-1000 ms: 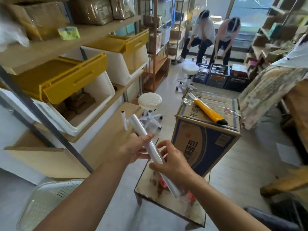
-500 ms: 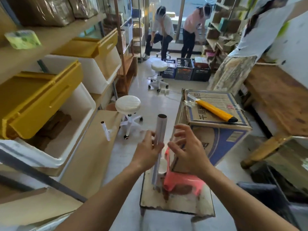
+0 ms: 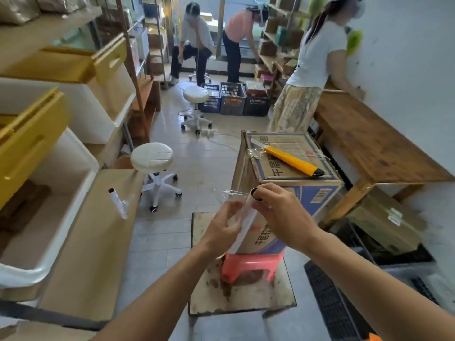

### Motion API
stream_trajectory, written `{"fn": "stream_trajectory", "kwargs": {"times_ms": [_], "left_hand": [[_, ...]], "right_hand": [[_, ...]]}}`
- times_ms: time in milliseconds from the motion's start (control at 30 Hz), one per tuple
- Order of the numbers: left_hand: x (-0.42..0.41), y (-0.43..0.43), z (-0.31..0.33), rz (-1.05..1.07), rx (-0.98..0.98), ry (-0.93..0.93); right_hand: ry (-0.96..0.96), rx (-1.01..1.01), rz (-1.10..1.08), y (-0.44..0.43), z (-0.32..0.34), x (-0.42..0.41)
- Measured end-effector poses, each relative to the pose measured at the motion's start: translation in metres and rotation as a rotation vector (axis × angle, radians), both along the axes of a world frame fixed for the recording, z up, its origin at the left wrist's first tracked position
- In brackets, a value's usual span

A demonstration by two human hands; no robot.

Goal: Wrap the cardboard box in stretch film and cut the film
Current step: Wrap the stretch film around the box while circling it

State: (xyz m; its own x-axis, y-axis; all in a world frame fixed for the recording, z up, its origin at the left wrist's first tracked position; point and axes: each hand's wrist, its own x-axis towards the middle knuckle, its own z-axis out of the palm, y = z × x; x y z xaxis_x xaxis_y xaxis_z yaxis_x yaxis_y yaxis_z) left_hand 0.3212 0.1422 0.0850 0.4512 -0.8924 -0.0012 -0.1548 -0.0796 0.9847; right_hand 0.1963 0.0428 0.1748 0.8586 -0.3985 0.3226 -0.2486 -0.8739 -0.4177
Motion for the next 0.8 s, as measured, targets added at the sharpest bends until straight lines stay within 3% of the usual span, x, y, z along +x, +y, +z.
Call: {"fn": "stream_trajectory", "kwargs": {"times_ms": [133, 467, 700, 800], "left_hand": [[0.012, -0.021, 0.019, -0.07, -0.042, 0.261], [0.023, -0.093, 0.022, 0.109, -0.071, 0.397], [0.027, -0.13, 0.031, 0.05, 0.009, 0.696], [0.028, -0.137, 0.045, 0.11, 0.042, 0.685]], "right_hand": [[0.023, -0.016, -0.006, -0.012, -0.001, -0.01], [0.123, -0.215, -0.088, -0.018, -0.006, -0.013], [0.172, -0.19, -0.117, -0.018, -0.008, -0.007], [0.181, -0.175, -0.126, -0.013, -0.008, -0.004]]}}
